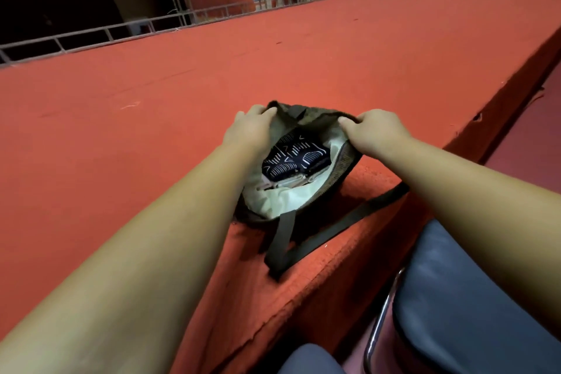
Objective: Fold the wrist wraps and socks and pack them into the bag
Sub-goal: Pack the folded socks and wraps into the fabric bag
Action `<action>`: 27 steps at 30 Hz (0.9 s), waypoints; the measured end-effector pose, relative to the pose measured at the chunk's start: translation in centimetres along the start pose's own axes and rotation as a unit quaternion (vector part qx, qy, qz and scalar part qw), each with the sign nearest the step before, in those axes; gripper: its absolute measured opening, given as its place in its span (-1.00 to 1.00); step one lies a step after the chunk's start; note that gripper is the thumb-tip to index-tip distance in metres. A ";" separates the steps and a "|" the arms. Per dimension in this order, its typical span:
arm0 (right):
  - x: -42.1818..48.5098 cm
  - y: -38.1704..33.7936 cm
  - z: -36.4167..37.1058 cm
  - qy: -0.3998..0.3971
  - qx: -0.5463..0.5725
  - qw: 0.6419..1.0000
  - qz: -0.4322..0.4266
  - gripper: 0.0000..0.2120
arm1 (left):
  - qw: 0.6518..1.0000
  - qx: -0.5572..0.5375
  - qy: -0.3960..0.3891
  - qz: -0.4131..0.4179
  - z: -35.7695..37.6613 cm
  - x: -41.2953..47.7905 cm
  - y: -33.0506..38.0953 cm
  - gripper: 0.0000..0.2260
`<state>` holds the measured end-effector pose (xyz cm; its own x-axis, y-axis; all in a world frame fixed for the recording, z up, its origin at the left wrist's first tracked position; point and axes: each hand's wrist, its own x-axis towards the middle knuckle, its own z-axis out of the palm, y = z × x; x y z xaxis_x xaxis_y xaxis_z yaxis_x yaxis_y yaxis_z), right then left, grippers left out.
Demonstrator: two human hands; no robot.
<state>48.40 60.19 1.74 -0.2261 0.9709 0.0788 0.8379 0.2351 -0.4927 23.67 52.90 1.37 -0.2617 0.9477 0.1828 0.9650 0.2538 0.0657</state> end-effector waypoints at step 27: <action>-25.0 -22.0 6.5 -0.162 0.123 0.925 -0.321 -0.83 | 0.941 -0.280 -0.041 -0.185 -13.1 -34.9 -16.2 -0.87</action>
<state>32.41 30.43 4.92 -0.8083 0.5609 0.1790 0.3497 0.7020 -0.6204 16.97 13.21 6.75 -0.5549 0.8314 -0.0286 0.6425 0.4501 0.6202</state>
